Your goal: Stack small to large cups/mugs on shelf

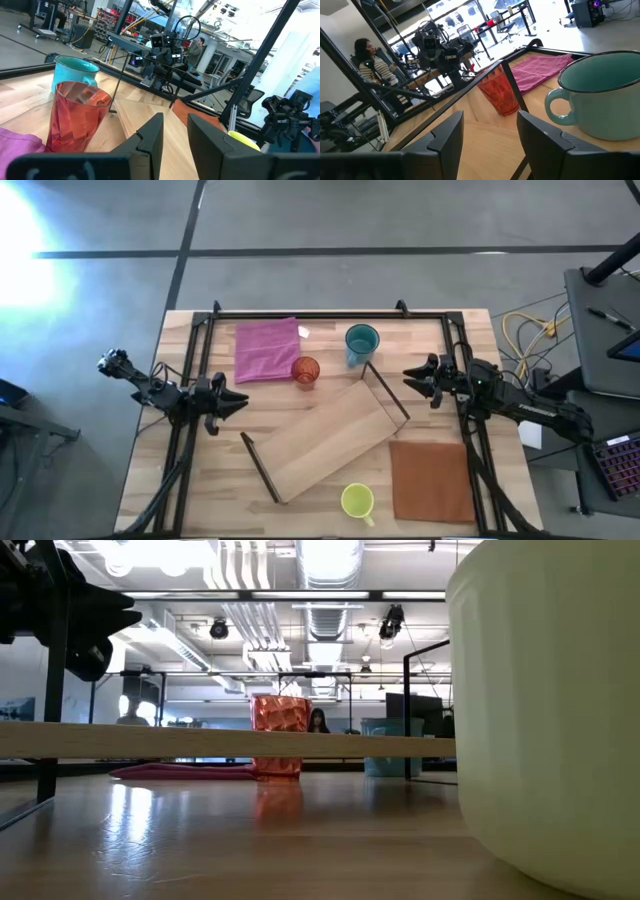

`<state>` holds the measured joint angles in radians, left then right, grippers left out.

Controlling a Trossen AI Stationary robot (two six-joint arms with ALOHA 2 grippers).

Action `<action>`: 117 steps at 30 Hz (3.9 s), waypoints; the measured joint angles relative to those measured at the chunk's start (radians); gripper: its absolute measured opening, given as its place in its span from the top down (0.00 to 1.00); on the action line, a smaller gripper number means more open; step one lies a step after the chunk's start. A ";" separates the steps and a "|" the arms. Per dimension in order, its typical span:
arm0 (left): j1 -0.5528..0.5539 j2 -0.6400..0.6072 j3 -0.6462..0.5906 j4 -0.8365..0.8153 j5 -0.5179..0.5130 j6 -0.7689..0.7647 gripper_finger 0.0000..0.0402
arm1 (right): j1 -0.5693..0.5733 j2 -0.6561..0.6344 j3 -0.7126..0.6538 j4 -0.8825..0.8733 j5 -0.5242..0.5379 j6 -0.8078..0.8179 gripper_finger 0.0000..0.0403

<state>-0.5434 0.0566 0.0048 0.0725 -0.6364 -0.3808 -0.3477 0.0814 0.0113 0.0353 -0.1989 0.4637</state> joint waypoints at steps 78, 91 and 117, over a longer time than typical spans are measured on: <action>0.000 0.008 -0.001 0.620 -0.216 0.156 0.82 | 0.005 0.609 0.599 0.564 0.140 0.419 0.56; 0.000 0.007 0.000 0.620 -0.218 0.156 0.82 | 0.276 1.071 1.255 -0.736 0.237 0.180 0.56; 0.000 0.013 0.000 0.488 -0.218 0.151 0.82 | 1.026 1.561 1.600 -1.326 0.308 1.558 0.56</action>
<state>-0.5434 0.0697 0.0048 0.5606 -0.8543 -0.2301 0.6786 1.6421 1.6112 -1.2905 0.1095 2.0212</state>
